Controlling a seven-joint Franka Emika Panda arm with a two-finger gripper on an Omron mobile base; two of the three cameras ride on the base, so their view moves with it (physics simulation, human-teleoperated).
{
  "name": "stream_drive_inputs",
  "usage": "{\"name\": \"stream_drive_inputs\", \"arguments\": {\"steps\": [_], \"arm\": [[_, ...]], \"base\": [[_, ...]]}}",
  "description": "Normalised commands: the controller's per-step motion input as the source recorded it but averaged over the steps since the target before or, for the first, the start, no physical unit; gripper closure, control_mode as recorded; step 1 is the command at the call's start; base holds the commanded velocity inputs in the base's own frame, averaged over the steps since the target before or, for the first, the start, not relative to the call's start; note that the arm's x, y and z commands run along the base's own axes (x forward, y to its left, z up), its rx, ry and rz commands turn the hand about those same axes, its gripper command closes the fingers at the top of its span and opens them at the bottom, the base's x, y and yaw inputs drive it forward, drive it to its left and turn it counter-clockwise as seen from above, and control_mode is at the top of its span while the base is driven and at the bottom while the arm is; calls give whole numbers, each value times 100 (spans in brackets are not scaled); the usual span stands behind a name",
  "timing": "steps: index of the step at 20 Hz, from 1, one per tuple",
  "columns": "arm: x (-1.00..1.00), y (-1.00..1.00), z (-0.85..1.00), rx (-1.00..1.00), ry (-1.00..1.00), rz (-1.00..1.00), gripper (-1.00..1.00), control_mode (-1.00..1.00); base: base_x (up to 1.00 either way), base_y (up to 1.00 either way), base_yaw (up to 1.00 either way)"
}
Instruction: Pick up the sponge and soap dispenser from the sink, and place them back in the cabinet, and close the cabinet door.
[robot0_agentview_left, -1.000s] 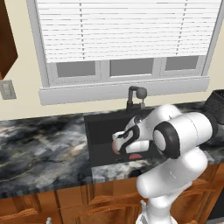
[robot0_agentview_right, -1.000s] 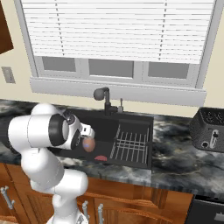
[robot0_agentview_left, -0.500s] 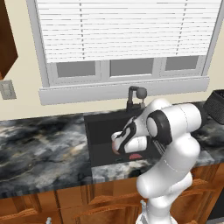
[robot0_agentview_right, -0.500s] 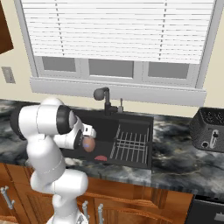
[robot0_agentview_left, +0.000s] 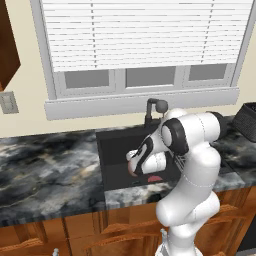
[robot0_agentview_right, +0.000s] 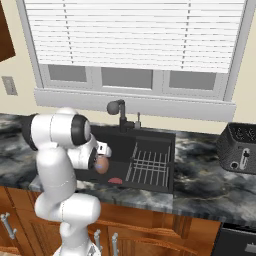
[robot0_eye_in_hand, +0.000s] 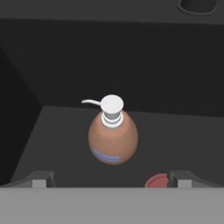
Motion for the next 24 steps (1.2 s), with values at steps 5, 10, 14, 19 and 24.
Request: {"name": "stream_drive_inputs", "arguments": {"steps": [5,10,14,19,24], "arm": [[26,1,-13,0,0,0,-100,-100],[27,3,-17,0,0,0,-100,-100],[22,3,-18,0,0,0,-100,-100],[21,6,-19,0,0,0,-100,-100],[21,9,-17,0,0,0,-100,-100]], "base": [[0,0,0],[0,0,0],[0,0,0],[0,0,0],[0,0,0]]}}
